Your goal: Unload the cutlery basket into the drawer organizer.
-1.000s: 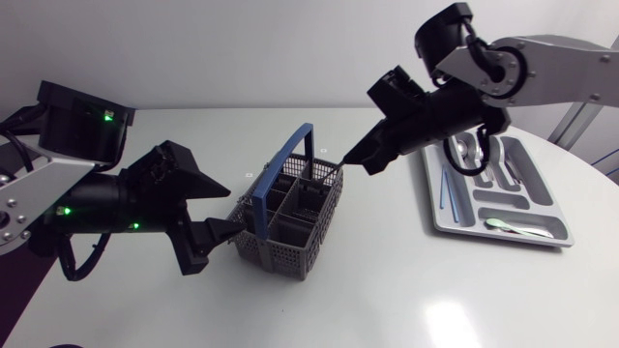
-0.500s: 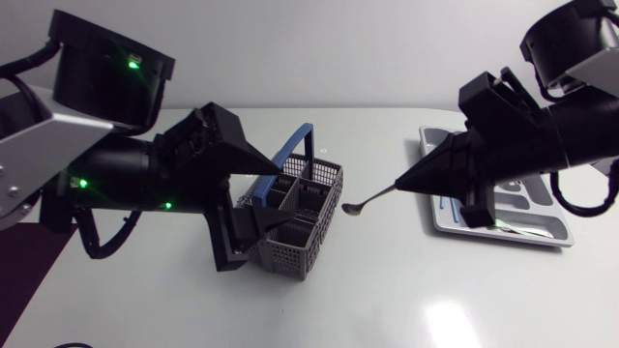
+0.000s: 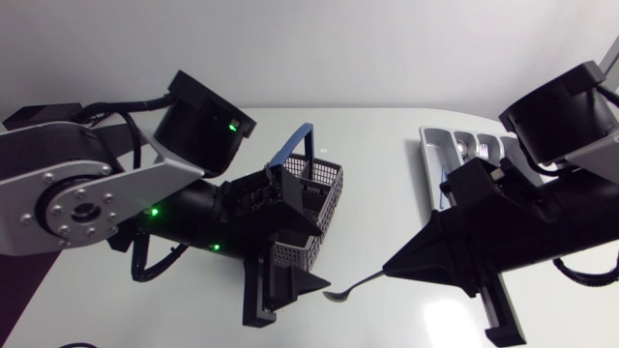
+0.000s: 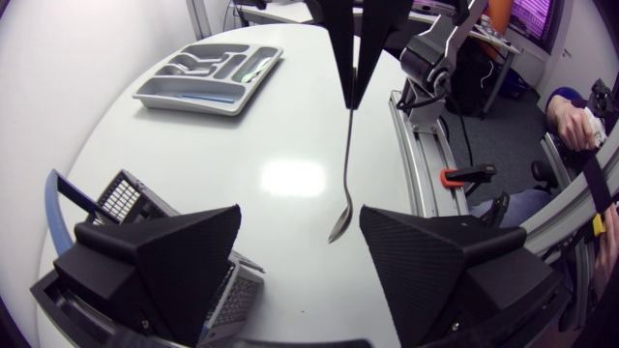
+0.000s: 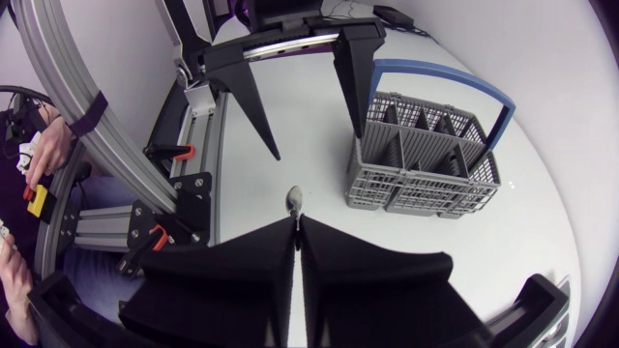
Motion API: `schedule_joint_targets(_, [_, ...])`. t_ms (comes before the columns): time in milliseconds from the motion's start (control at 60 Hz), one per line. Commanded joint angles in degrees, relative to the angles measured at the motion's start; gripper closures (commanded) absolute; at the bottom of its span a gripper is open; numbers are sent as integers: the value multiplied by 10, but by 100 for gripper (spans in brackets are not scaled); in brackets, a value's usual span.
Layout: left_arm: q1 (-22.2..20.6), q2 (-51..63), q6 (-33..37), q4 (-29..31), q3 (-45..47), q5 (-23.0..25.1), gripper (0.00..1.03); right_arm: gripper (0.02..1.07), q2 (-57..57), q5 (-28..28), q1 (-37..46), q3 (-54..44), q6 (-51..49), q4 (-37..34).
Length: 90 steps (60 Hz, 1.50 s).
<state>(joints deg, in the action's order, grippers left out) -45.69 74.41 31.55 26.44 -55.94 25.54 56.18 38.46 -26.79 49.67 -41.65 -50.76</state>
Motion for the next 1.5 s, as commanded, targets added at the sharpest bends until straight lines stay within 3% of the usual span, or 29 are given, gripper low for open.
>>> schedule_joint_targets(0, [-9, 16, 10, 14, -8, 22, 18, 101, -4, 10, -12, -10, -7, 9])
schedule_joint_targets(250, [-19, 35, 18, 34, -5, 65, 28, 101, 9, 25, -48, -11, 17, 37])
schedule_joint_targets(733, [-18, 58, 19, 36, -8, 98, 70, 101, 14, 24, -66, -15, 32, 54])
schedule_joint_targets(950, [-18, 63, 18, 35, -9, 98, 79, 101, 14, 24, -63, -25, 32, 61])
schedule_joint_targets(1167, [-14, 63, 18, 35, -9, 99, 80, 101, 14, 21, -58, -31, 31, 64])
schedule_joint_targets(1233, [-15, 63, 18, 35, -9, 98, 88, 101, 13, 21, -57, -33, 31, 66])
schedule_joint_targets(1417, [-14, 63, 18, 35, -7, 98, 89, 101, 14, 19, -56, -41, 33, 73])
schedule_joint_targets(1483, [-15, 63, 18, 35, -7, 98, 98, 101, 14, 18, -56, -43, 33, 74])
